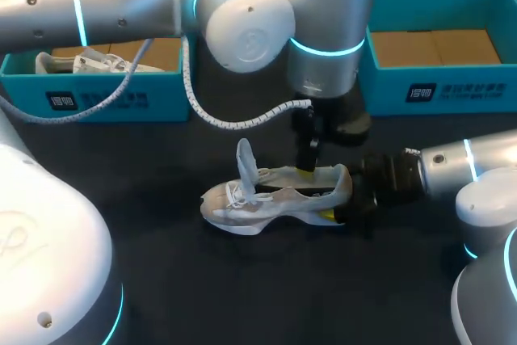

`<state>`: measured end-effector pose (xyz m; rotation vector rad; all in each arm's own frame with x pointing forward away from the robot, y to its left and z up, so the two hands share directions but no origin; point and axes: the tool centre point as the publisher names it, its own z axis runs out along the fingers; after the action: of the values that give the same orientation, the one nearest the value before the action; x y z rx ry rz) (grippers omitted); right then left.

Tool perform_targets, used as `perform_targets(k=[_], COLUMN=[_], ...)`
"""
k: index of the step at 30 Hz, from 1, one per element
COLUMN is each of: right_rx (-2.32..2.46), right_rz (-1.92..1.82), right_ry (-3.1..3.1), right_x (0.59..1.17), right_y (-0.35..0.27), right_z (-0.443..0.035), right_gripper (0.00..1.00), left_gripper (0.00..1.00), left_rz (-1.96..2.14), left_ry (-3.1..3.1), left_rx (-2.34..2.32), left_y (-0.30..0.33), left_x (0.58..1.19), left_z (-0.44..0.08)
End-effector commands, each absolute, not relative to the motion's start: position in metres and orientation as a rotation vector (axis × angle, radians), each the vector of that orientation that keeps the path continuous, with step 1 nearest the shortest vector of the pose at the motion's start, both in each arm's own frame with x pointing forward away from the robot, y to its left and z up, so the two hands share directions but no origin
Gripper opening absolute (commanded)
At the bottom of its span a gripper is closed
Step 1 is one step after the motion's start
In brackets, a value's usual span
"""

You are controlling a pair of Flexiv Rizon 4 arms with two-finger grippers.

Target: Take the shoe out of the shoebox, open the shoe tongue, remove and reinsert the insole, then place the shoe into the shoebox

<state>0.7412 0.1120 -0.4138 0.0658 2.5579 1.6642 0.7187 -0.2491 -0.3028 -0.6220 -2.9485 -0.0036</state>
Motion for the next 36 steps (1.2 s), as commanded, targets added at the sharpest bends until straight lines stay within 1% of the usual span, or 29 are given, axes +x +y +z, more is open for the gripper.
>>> perform_targets(k=[1,5,7,28,36], right_rx=[0.066,0.066,0.066,0.066,0.066], right_rz=[1.661,1.661,1.661,1.661,1.661], right_ry=[2.560,2.560,2.560,2.560,2.560], right_x=[0.741,0.741,0.741,0.741,0.741], right_y=[0.113,0.113,0.113,0.113,0.113], right_z=[-0.414,-0.414,-0.414,-0.414,-0.414], right_gripper=[0.00,0.00,0.00,0.00,0.00], left_gripper=[0.00,0.00,0.00,0.00,0.00], left_rz=[0.067,0.073,0.059,0.032,0.127], left_ry=[-2.882,-2.866,-2.882,-2.876,-2.925], left_rx=[-0.651,-0.602,-0.480,-0.474,-0.441], left_y=[-0.250,-0.250,-0.252,-0.252,-0.247], left_x=[0.724,0.721,0.719,0.720,0.722], left_z=[-0.316,-0.326,-0.329,-0.332,-0.343])
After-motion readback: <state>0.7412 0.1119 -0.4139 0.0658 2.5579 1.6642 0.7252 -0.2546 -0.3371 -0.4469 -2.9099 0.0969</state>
